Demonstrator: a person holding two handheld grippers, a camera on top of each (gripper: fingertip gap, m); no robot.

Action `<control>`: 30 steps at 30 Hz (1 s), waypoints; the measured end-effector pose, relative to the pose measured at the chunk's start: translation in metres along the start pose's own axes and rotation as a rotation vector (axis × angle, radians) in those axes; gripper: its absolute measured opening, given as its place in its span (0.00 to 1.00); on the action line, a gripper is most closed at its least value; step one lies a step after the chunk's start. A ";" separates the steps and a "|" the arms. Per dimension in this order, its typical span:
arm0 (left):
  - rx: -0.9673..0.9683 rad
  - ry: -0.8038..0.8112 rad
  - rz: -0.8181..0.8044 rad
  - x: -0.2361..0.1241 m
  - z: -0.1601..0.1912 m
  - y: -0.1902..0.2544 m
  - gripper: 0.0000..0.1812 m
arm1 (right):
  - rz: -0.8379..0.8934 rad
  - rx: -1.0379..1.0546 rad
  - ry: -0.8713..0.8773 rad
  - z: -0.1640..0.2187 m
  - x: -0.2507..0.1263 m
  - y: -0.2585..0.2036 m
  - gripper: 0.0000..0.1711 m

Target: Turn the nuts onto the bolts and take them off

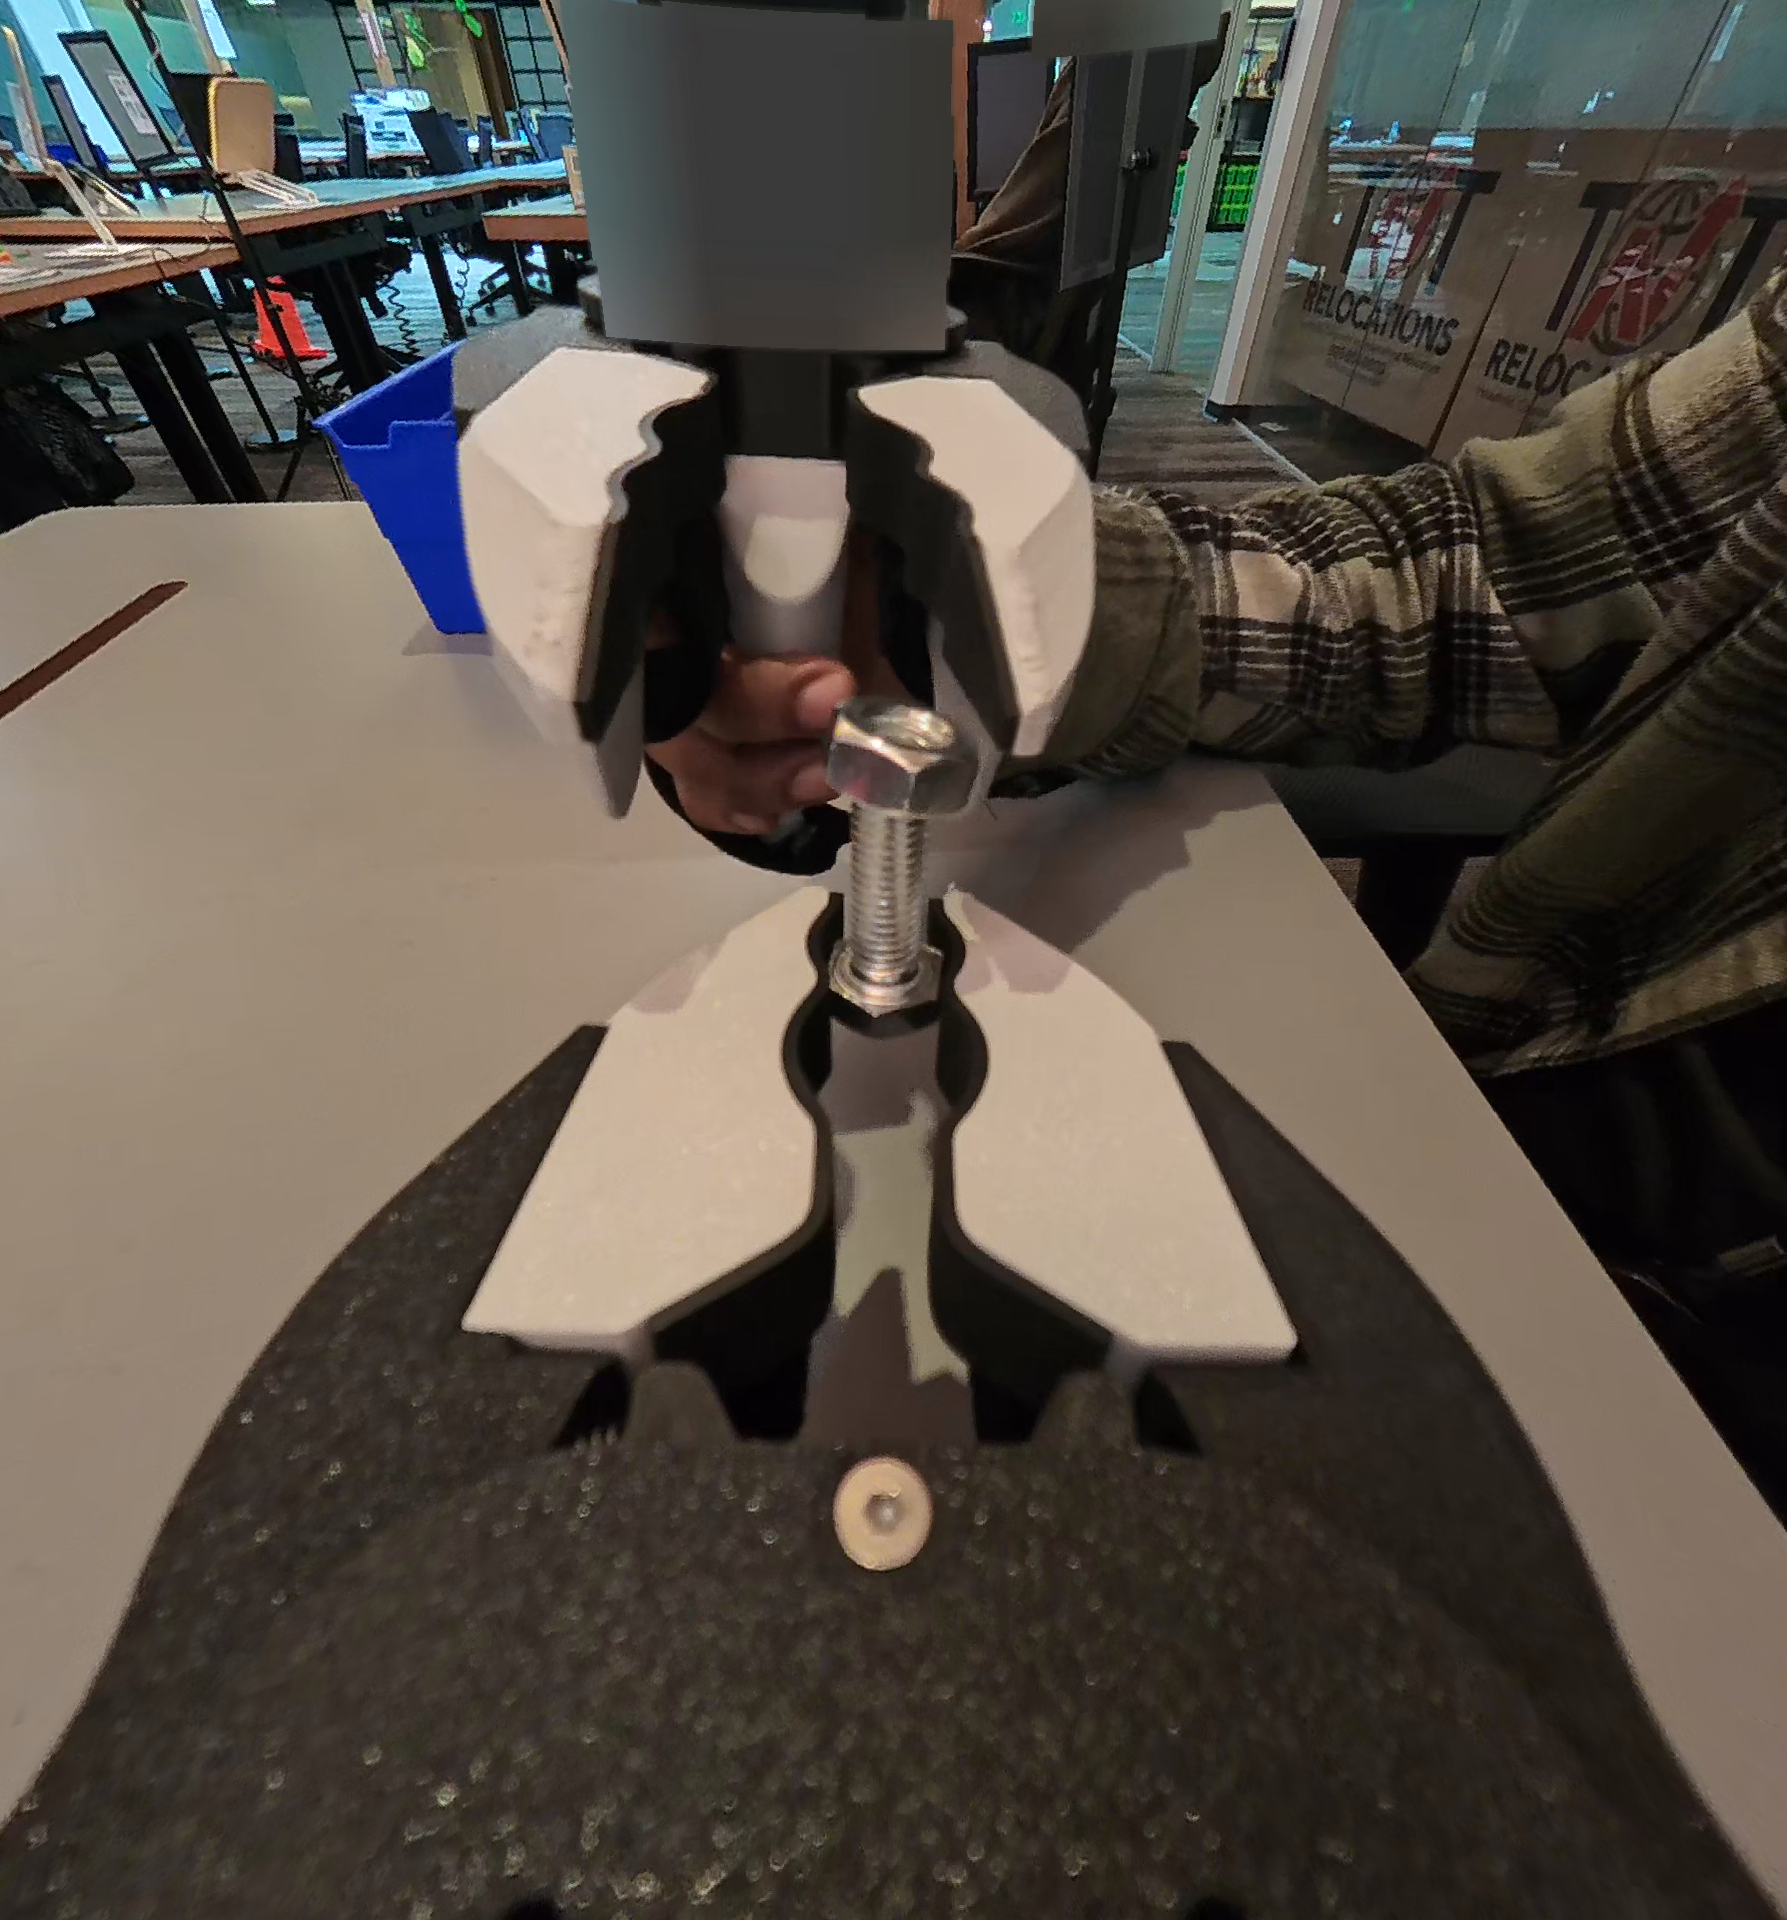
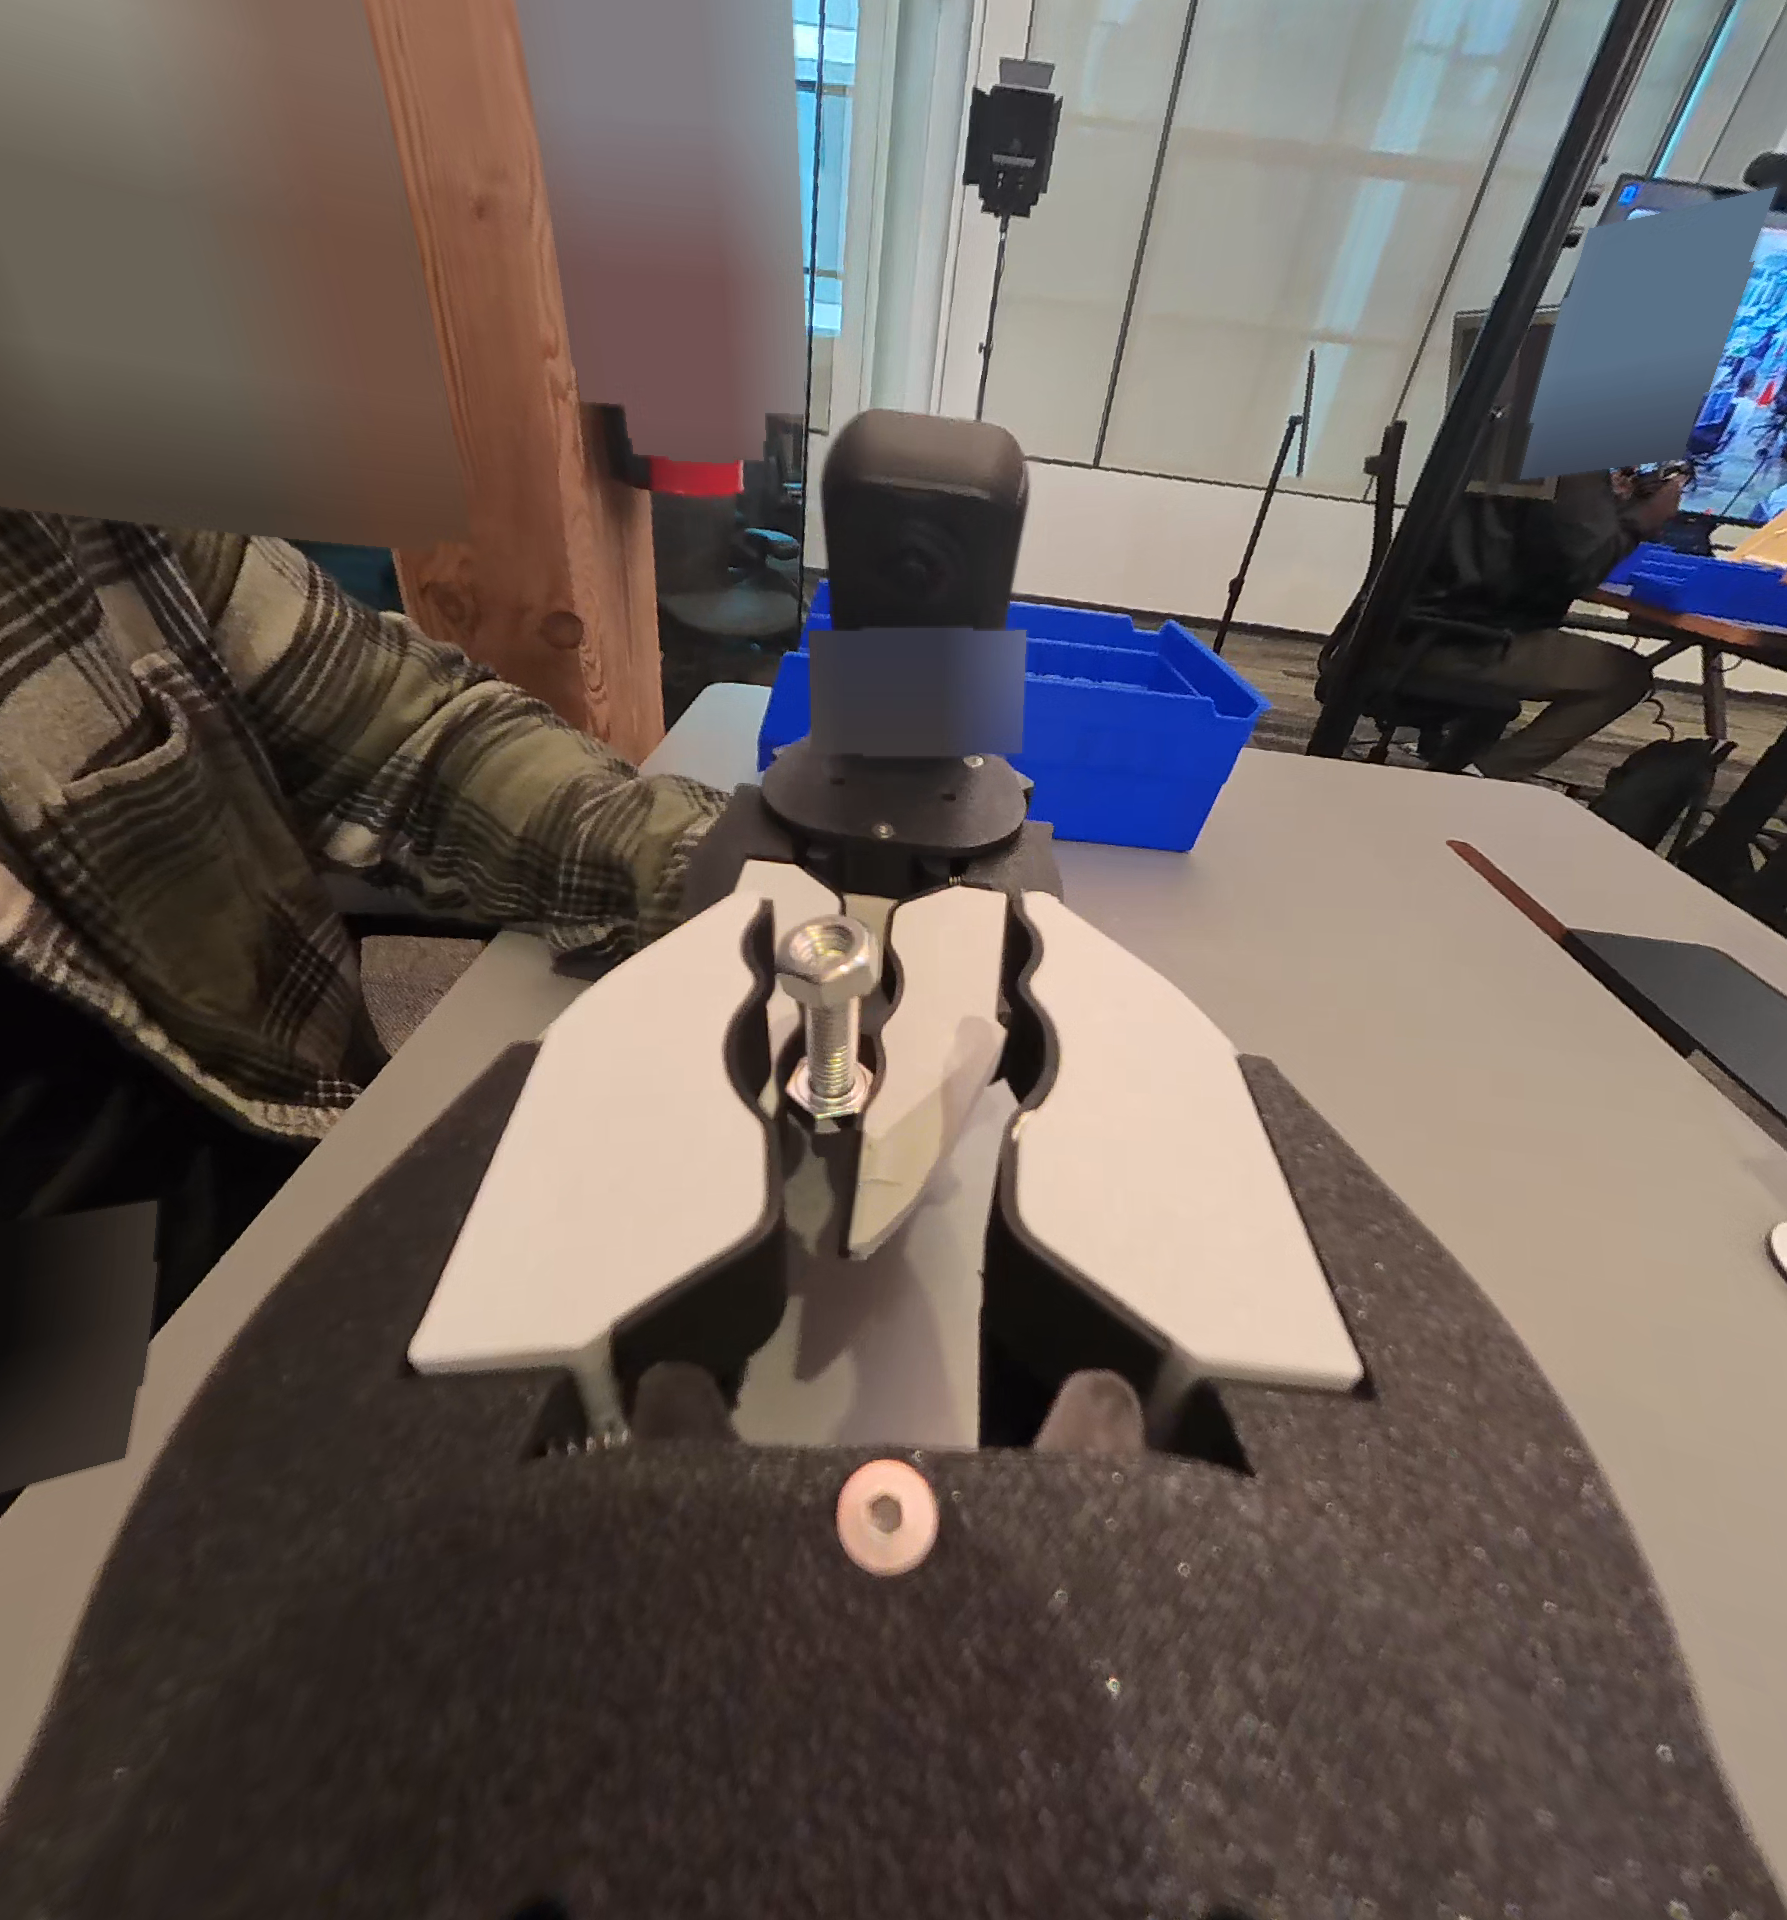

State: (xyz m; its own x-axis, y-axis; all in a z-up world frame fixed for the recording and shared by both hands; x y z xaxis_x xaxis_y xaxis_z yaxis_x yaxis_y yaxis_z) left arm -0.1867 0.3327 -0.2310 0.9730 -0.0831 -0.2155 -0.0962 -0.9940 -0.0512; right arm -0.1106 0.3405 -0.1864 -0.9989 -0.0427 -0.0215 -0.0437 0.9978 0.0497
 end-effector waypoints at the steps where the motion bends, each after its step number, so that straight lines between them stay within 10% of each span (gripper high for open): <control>1: 0.000 0.002 -0.004 0.000 0.000 0.000 0.08 | 0.001 -0.006 -0.002 0.000 0.000 -0.001 0.24; 16: -0.106 0.053 -0.212 -0.012 0.000 -0.023 0.08 | 0.690 0.033 0.014 -0.002 -0.004 -0.015 0.18; 30: -0.108 0.024 -0.236 -0.010 0.003 -0.023 0.08 | 0.767 0.014 -0.071 0.002 0.022 -0.009 0.11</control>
State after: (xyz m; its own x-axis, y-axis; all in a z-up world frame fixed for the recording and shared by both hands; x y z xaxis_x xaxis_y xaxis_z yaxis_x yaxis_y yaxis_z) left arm -0.1948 0.3570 -0.2301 0.9707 0.1512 -0.1866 0.1554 -0.9878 0.0078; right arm -0.1327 0.3310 -0.1895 -0.7460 0.6641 -0.0506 0.6611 0.7475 0.0638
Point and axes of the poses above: each gripper's, where its closed fingertips meet, x out along the fingers, z out of its underside, y = z × x across the jaws, the point moved 6 cm from there along -x, back along the fingers, and after that the axes turned 3 degrees about x, right-handed, at the moved point
